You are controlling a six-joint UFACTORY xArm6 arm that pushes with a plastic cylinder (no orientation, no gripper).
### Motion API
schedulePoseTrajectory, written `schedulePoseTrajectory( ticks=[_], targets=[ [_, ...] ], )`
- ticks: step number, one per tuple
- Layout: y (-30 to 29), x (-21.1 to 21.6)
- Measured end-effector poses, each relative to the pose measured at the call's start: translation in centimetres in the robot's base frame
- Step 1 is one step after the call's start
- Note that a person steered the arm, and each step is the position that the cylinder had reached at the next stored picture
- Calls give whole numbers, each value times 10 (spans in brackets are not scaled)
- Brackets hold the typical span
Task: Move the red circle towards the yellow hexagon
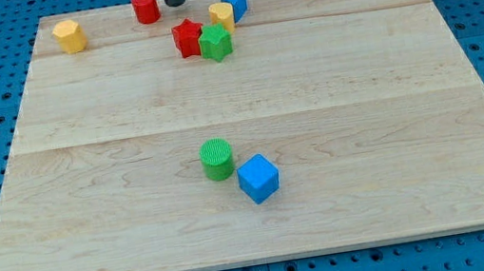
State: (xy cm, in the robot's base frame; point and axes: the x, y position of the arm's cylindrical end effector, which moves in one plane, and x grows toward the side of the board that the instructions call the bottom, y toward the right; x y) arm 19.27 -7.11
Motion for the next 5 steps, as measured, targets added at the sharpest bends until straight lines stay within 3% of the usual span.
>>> schedulePoseTrajectory(
  ticks=[3, 4, 5],
  targets=[
    [-50, 1],
    [-63, 23],
    [-50, 0]
  ],
)
